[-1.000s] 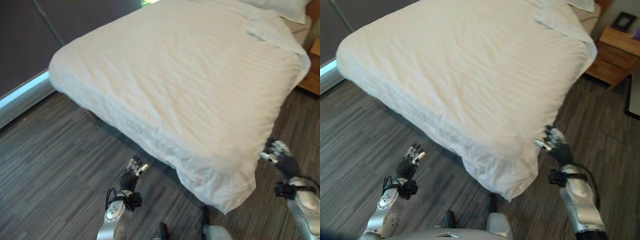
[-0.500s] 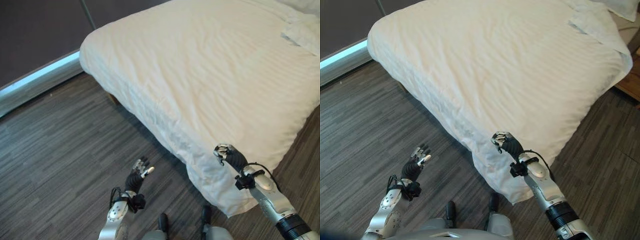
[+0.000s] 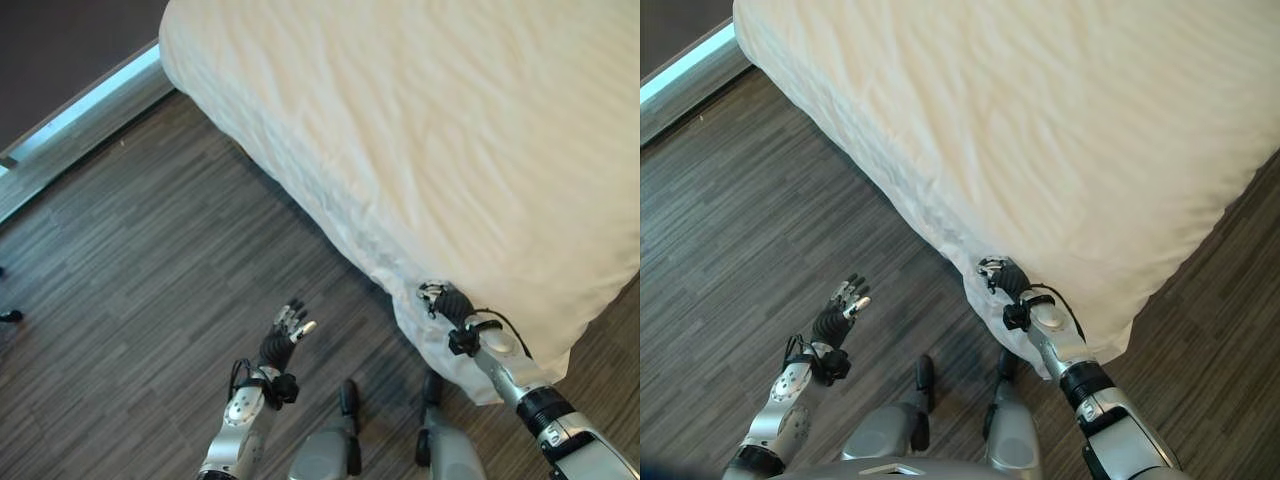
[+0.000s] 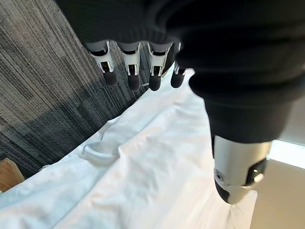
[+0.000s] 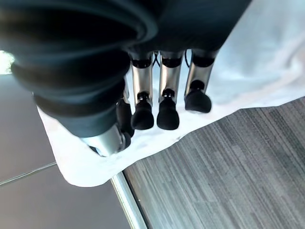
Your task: Making the bed.
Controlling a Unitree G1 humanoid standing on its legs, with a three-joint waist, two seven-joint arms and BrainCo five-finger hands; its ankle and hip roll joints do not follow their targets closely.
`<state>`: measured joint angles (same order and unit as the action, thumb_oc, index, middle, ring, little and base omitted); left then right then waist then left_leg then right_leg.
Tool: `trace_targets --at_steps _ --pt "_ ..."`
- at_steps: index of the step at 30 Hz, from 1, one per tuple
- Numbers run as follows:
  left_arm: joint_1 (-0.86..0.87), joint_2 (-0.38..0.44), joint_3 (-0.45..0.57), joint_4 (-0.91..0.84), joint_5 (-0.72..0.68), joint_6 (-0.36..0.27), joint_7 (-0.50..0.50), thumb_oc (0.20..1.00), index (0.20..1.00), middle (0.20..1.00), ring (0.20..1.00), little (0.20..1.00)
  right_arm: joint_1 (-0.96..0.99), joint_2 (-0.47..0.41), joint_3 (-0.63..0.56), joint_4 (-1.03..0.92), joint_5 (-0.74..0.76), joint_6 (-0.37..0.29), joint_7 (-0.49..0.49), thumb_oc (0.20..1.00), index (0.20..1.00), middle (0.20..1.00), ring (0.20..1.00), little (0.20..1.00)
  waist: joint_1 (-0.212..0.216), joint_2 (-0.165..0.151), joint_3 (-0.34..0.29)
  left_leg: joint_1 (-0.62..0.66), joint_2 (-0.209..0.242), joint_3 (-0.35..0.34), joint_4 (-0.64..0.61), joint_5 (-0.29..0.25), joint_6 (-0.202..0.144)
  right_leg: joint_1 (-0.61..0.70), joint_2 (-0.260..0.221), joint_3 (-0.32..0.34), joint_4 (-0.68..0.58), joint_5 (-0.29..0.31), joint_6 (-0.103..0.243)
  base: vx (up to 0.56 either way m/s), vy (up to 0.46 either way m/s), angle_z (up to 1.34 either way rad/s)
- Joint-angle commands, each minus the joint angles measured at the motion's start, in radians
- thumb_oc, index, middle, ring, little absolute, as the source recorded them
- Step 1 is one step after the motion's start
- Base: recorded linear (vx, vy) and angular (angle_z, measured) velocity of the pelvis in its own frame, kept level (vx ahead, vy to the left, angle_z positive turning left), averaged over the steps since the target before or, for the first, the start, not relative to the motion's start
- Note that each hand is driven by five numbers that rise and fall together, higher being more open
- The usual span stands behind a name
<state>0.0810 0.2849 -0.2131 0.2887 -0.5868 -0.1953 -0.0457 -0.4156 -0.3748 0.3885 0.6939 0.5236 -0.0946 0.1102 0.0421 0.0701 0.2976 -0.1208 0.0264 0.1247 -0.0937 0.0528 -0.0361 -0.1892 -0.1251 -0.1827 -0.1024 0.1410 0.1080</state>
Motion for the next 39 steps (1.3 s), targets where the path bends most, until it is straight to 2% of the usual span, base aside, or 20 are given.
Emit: trace_targets --at_steps 1,2,4,6,9,14,16,19,20,21,23,26,27,30,33,34,35,36,37,39 --pt "-0.038 0.031 -0.026 -0.026 -0.061 -0.055 -0.001 1.0 1.0 1.0 1.0 1.0 -0.106 -0.003 -0.074 0.186 -0.024 -0.022 -0.084 0.2 0.2 0.2 0.2 0.2 0.028 0.001 -0.007 -0.057 -0.015 0.009 0.006 0.034 -0.01 0.023 -0.017 0.048 0.015 -0.028 0.024 -0.03 0.013 0.01" --pt "-0.039 0.031 -0.026 -0.026 -0.061 -0.055 -0.001 1.0 1.0 1.0 1.0 1.0 -0.108 -0.003 -0.074 0.188 -0.024 -0.023 -0.084 0.2 0.2 0.2 0.2 0.2 0.029 0.001 -0.007 -0.057 -0.015 0.009 0.006 0.034 -0.01 0.022 -0.017 0.048 0.015 -0.028 0.024 0.0 0.0 0.0" --pt "-0.056 0.033 -0.043 -0.029 -0.058 -0.051 -0.006 1.0 1.0 1.0 1.0 1.0 -0.143 -0.041 -0.161 0.38 -0.007 -0.016 -0.114 0.2 0.2 0.2 0.2 0.2 0.034 0.027 0.0 -0.064 -0.019 0.009 0.006 0.033 -0.012 0.015 -0.019 0.054 0.015 -0.031 0.025 0.0 0.0 0.0" --pt "-0.062 0.031 -0.044 -0.031 -0.061 -0.05 -0.008 1.0 1.0 1.0 1.0 1.0 -0.14 -0.051 -0.192 0.424 0.013 -0.015 -0.113 0.2 0.2 0.2 0.2 0.2 0.034 0.034 0.0 -0.07 -0.02 0.009 0.006 0.035 -0.012 0.008 -0.02 0.055 0.015 -0.029 0.025 0.01 0.008 0.03" --pt "-0.061 0.023 -0.042 -0.042 -0.061 -0.048 -0.018 1.0 1.0 1.0 1.0 1.0 -0.064 -0.116 -0.324 0.555 0.049 -0.01 -0.124 0.2 0.2 0.2 0.2 0.2 0.016 0.057 0.005 -0.069 -0.025 0.004 0.006 0.029 -0.014 0.007 -0.022 0.057 0.015 -0.038 0.027 0.0 0.0 0.0" --pt "-0.054 0.028 -0.022 -0.049 -0.048 -0.053 -0.021 1.0 1.0 1.0 1.0 1.0 0.056 -0.188 -0.444 0.587 0.064 -0.017 -0.143 0.2 0.2 0.2 0.2 0.2 -0.015 0.063 0.008 -0.077 -0.026 0.004 0.006 0.031 -0.016 -0.007 -0.022 0.065 0.015 -0.037 0.027 0.0 0.0 0.0" --pt "-0.055 0.03 0.005 -0.05 -0.04 -0.056 -0.009 1.0 1.0 1.0 1.0 1.0 0.159 -0.225 -0.593 0.612 0.15 -0.036 -0.174 0.2 0.2 0.2 0.2 0.2 -0.044 0.06 0.015 -0.076 -0.025 0.009 0.006 0.026 -0.018 -0.01 -0.018 0.075 0.015 -0.039 0.028 0.0 0.0 0.0" --pt "-0.053 0.037 0.036 -0.048 -0.034 -0.053 -0.009 1.0 1.0 1.0 1.0 1.0 0.279 -0.234 -0.652 0.687 0.115 -0.014 -0.168 0.2 0.2 0.2 0.2 0.2 -0.071 0.045 0.015 -0.072 -0.02 0.016 0.006 0.023 -0.019 -0.008 -0.014 0.08 0.015 -0.04 0.028 0.01 -0.04 -0.09" --pt "-0.051 0.034 0.067 -0.058 -0.031 -0.05 -0.022 1.0 1.0 1.0 1.0 1.0 0.42 -0.188 -0.668 0.739 0.052 0.026 -0.129 0.2 0.2 0.2 0.2 0.2 -0.104 0.024 0.01 -0.06 -0.014 0.021 0.006 0.018 -0.019 0.001 -0.01 0.085 0.015 -0.043 0.025 0.01 -0.05 -0.04" --pt "-0.049 0.032 0.078 -0.06 -0.03 -0.047 -0.026 1.0 1.0 1.0 1.0 1.0 0.466 -0.161 -0.674 0.74 0.05 0.037 -0.105 0.2 0.2 0.2 0.2 0.2 -0.113 0.015 0.007 -0.053 -0.013 0.022 0.006 0.016 -0.019 0.007 -0.008 0.088 0.015 -0.044 0.023 0.02 -0.042 -0.09" --pt "-0.052 0.022 0.089 -0.055 -0.028 -0.035 -0.037 1.0 1.0 1.0 1.0 1.0 0.542 -0.111 -0.688 0.759 0.041 0.053 -0.085 0.2 0.2 0.2 0.2 0.2 -0.137 -0.002 -0.005 -0.036 -0.009 0.027 0.006 0.01 -0.019 0.021 -0.004 0.093 0.015 -0.047 0.021 0.02 -0.008 -0.12" --pt "-0.048 0.019 0.096 -0.051 -0.02 -0.025 -0.046 1.0 1.0 1.0 1.0 1.0 0.586 -0.086 -0.719 0.777 0.037 0.056 -0.096 0.2 0.2 0.2 0.2 0.2 -0.152 -0.015 -0.022 -0.01 -0.005 0.029 0.006 0.001 -0.018 0.046 -0.002 0.097 0.015 -0.054 0.019 0.05 0.007 -0.22" --pt "-0.046 0.018 0.102 -0.05 -0.019 -0.024 -0.046 1.0 1.0 1.0 1.0 1.0 0.595 -0.081 -0.746 0.771 0.059 0.05 -0.105 0.2 0.2 0.2 0.2 0.2 -0.157 -0.019 -0.029 -0.001 -0.004 0.03 0.006 -0.002 -0.017 0.056 -0.001 0.098 0.015 -0.056 0.019 0.04 0.013 -0.18" --pt "-0.051 0.015 0.127 -0.037 -0.016 -0.032 -0.022 1.0 1.0 1.0 1.0 1.0 0.602 -0.072 -0.861 0.651 0.185 -0.031 -0.172 0.2 0.2 0.2 0.2 0.2 -0.184 -0.033 -0.055 0.034 0.0 0.035 0.006 -0.015 -0.015 0.088 0.004 0.107 0.015 -0.064 0.02 0.06 0.032 -0.12" --pt "-0.048 0.003 0.156 -0.03 -0.007 -0.055 0.025 1.0 1.0 1.0 1.0 1.0 0.585 -0.038 -0.894 0.3 0.258 -0.156 -0.238 0.2 0.2 0.2 0.2 0.2 -0.204 -0.05 -0.094 0.068 0.007 0.046 0.006 -0.027 -0.012 0.109 0.011 0.126 0.019 -0.07 0.022 0.06 0.041 -0.18" --pt "-0.048 0.002 0.171 -0.015 -0.002 -0.059 0.048 1.0 1.0 1.0 1.0 1.0 0.563 -0.03 -0.857 0.082 0.21 -0.201 -0.277 0.429 0.429 0.429 0.429 0.429 -0.203 -0.066 -0.12 0.092 0.009 0.053 0.006 -0.034 -0.009 0.127 0.015 0.134 0.023 -0.075 0.022 0.06 0.026 -0.14" --pt "-0.047 0.0 0.175 -0.016 0.0 -0.06 0.053 1.0 1.0 1.0 1.0 1.0 0.552 -0.026 -0.844 0.005 0.205 -0.206 -0.268 1.0 1.0 1.0 1.0 1.0 -0.201 -0.071 -0.132 0.098 0.011 0.055 0.006 -0.036 -0.008 0.133 0.015 0.134 0.024 -0.075 0.021 0.04 0.014 -0.14" --pt "-0.046 0.0 0.175 -0.016 0.001 -0.06 0.053 1.0 1.0 1.0 1.0 1.0 0.555 -0.023 -0.843 -0.002 0.202 -0.203 -0.272 1.0 1.0 1.0 1.0 1.0 -0.201 -0.072 -0.131 0.099 0.011 0.055 0.006 -0.036 -0.008 0.134 0.015 0.135 0.024 -0.075 0.022 0.05 0.02 -0.14" --pt "-0.031 -0.005 0.192 -0.027 0.001 -0.058 0.057 1.0 1.0 1.0 1.0 1.0 0.557 0.009 -0.795 -0.271 0.157 -0.223 -0.241 1.0 1.0 1.0 1.0 1.0 -0.196 -0.083 -0.147 0.127 0.011 0.056 0.006 -0.045 -0.004 0.159 0.017 0.137 0.034 -0.086 0.02 0.05 0.019 -0.06" --pt "-0.012 -0.007 0.202 -0.037 0.007 -0.062 0.058 1.0 1.0 1.0 1.0 1.0 0.578 0.056 -0.758 -0.513 0.091 -0.245 -0.228 1.0 1.0 1.0 1.0 1.0 -0.191 -0.089 -0.162 0.142 0.009 0.053 0.006 -0.05 0.001 0.171 0.013 0.136 0.045 -0.096 0.02 0.04 0.025 0.0"
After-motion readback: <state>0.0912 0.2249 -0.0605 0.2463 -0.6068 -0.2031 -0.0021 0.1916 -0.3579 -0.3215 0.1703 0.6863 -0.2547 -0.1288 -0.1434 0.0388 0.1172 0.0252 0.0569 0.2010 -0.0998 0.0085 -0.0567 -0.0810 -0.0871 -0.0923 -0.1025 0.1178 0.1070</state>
